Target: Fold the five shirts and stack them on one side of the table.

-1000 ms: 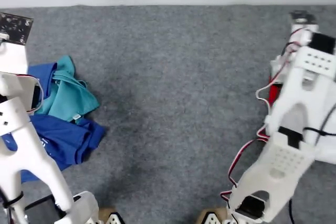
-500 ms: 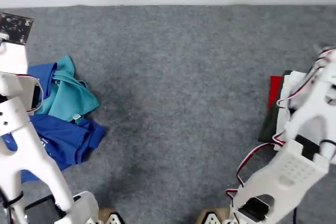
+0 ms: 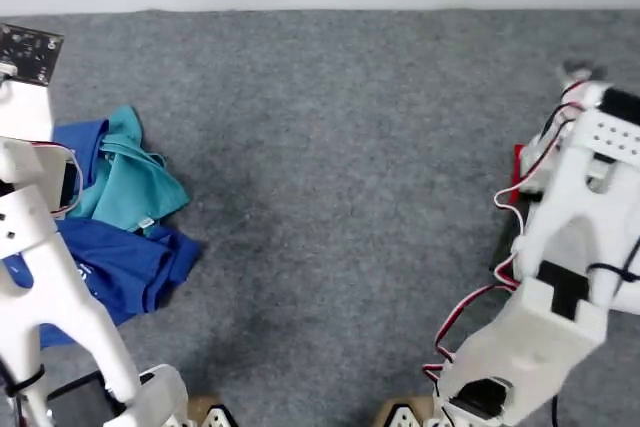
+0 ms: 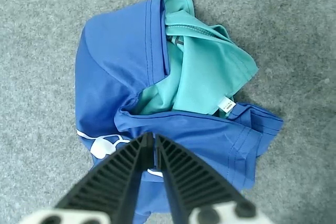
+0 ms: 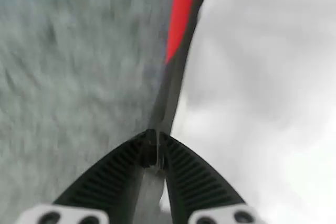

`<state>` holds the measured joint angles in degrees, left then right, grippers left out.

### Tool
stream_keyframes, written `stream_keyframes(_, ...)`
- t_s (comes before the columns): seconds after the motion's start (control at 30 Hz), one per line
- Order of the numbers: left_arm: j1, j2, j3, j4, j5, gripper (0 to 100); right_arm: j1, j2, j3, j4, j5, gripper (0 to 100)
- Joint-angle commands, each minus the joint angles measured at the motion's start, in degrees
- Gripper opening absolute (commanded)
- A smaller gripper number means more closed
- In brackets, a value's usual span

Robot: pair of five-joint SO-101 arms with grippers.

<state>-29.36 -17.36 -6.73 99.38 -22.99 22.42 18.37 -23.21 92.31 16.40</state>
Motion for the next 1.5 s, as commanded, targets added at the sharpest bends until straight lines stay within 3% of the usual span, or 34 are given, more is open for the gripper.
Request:
stream_keyframes(0.0,-0.1,-1.9,-0.2,0.7,-0.5,2,2.8,-3.9,-4.1,-6.4,-0.6,0.9)
stream_keyframes(0.4,0.0,-2.0,-0.2,1.0,-0.4,2,3.8,16.1,-4.6,-21.4,-0.6,0.9)
stream_keyframes(0.8,0.8,-9.4,1.0,1.0,-0.3,2,-1.5,-1.4,-13.3,4.6,-1.1,0.9)
stream_keyframes(0.9,1.1,-12.1,5.8,1.0,-0.3,2,-2.2,-4.6,-13.1,10.6,-1.1,0.9)
stream_keyframes(1.03,0.9,-13.9,15.7,1.0,-0.5,2,0.4,-10.2,-8.4,10.6,-1.0,0.9)
stream_keyframes(1.23,1.1,-13.8,30.0,-0.4,-0.4,21,3.6,-19.9,5.8,10.6,-0.8,0.9)
stream_keyframes(1.47,1.2,-13.4,46.7,-18.4,-0.5,27,8.9,-31.9,24.8,10.3,-0.5,0.9)
